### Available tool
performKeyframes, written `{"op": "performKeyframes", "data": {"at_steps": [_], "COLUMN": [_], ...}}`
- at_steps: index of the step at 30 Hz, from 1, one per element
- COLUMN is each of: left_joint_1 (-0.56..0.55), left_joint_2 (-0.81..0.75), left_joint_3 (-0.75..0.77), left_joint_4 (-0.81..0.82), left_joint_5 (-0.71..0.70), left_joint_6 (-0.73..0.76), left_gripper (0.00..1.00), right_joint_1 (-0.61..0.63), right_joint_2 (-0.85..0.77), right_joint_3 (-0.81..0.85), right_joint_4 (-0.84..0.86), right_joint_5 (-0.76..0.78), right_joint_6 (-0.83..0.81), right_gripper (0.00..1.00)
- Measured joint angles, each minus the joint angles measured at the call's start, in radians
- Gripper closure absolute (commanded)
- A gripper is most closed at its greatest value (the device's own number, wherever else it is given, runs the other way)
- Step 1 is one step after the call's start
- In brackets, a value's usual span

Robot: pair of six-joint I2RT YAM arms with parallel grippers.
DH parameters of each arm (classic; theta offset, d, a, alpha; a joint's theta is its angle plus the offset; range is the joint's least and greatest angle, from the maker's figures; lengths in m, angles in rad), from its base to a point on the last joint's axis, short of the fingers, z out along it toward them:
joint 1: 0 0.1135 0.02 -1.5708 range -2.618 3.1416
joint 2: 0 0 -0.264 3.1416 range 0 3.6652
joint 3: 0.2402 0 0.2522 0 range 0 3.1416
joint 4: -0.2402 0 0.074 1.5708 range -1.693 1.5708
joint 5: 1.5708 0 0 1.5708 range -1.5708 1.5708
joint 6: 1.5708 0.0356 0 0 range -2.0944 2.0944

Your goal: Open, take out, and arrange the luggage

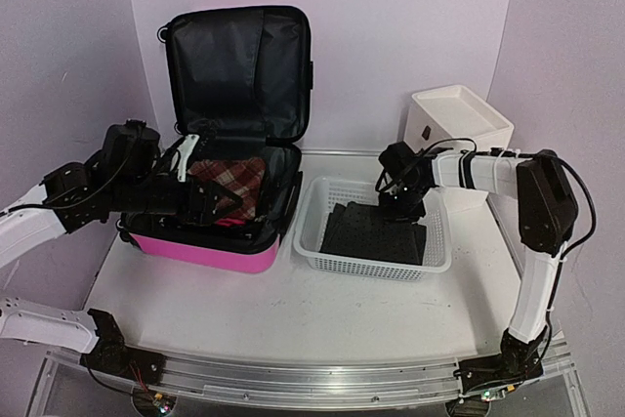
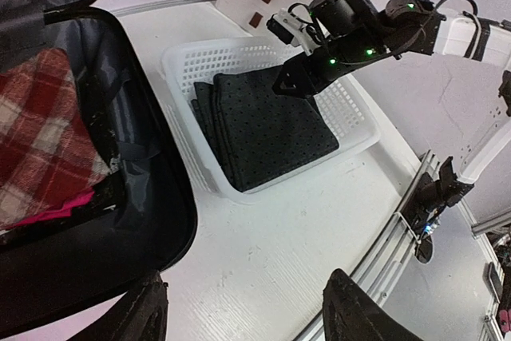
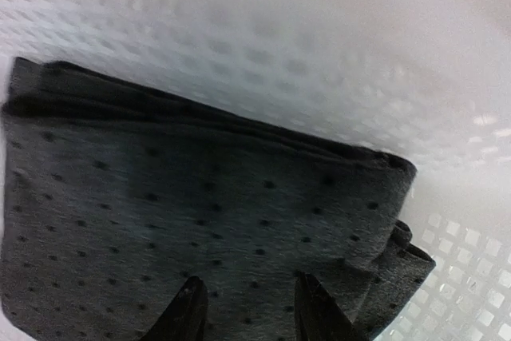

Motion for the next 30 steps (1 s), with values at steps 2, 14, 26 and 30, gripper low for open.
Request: {"op": "performKeyframes", "data": {"at_steps": [2, 14, 26, 30], "left_joint_1": [0.0, 0.0, 0.0, 0.0], "left_joint_2": [-0.043, -0.134, -0.169, -0.168], "left_joint_3": [-0.012, -0.044, -0.065, -0.066], "left_joint_4": [-0.032, -0.068, -0.112, -0.126], "left_joint_5": [-0.03, -0.066, -0.13, -0.2], "left_joint_6": [0.0, -0.054, -0.07, -0.103], "left_gripper": [0.33, 0.33, 0.24, 0.15], "right_joint_1": [0.023, 0.063, 0.102, 0.08], "right_joint_2": [0.002, 0.268, 0.161, 0.013], "right_joint_3": [0.056, 0.209, 0.196, 0.087], "right_joint_4": [0.001, 0.203, 0.079, 0.037], "right_joint_5": [-0.01, -0.056, 0.033, 0.077], "right_joint_6": [0.004, 0.107, 0.047, 0.01], "right_gripper": [0.62, 0.74, 0.5, 0.49]}}
